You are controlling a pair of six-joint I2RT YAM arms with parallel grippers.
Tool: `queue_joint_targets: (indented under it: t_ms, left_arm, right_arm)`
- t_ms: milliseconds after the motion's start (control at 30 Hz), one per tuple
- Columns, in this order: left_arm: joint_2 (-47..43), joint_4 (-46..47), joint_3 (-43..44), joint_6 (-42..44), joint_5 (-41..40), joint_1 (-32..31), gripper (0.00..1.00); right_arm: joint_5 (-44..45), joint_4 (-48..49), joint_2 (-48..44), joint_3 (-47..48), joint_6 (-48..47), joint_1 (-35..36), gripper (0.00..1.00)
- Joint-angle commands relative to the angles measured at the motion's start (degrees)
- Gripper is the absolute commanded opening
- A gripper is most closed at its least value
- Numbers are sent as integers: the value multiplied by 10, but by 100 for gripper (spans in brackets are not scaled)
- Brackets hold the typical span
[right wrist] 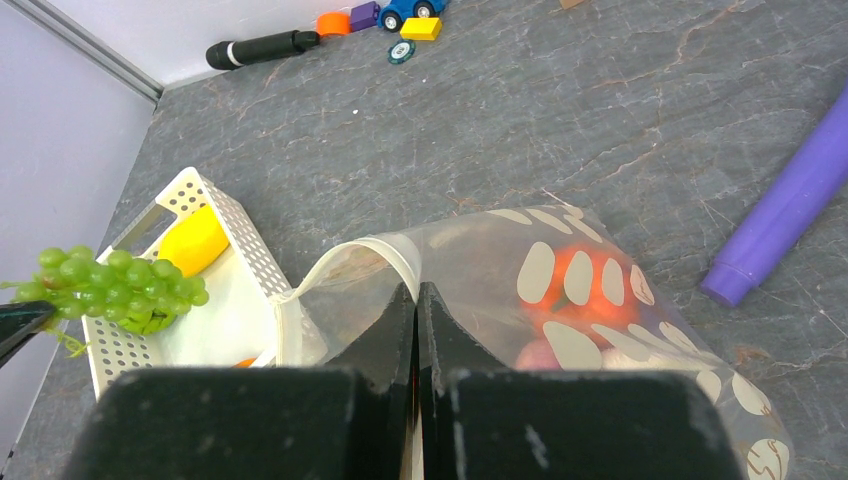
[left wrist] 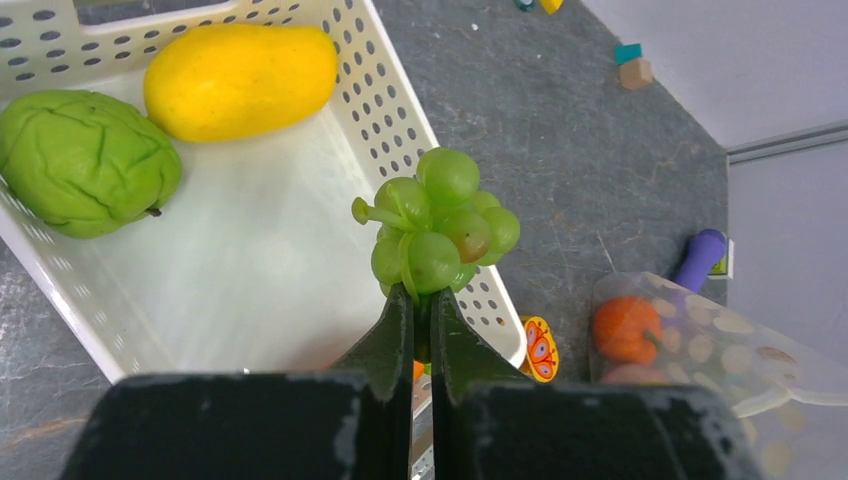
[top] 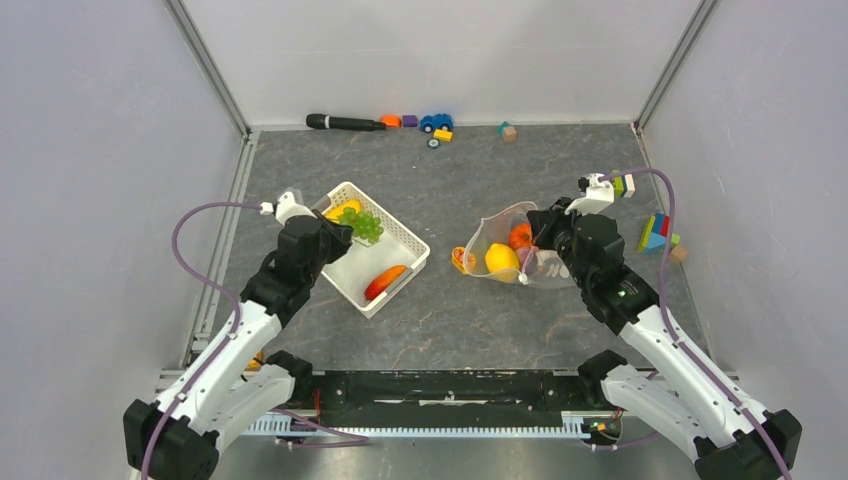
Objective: Place the food in the zip-top bag and seal the zipper
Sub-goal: Place the fake fruit in the zipper food storage bag.
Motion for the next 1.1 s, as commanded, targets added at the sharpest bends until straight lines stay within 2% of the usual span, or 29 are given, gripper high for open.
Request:
queue_joint_targets:
  t_ms: [0,433,767,1067]
  left_arm:
    - [-42,20,27,34,12,1,2]
    - [-95,49,44,81,45,0,2]
    - [-70,122,66,110,192,1,2]
    - [-38,231,59,93,330,1,2]
  right_arm:
    - [-3,24,-9,6,2,0,0]
    - [-2,24,-8,6,-3,1,0]
    - [6,23,-4,8,-6,1,0]
    - [6,18,-18,9,-11,0,0]
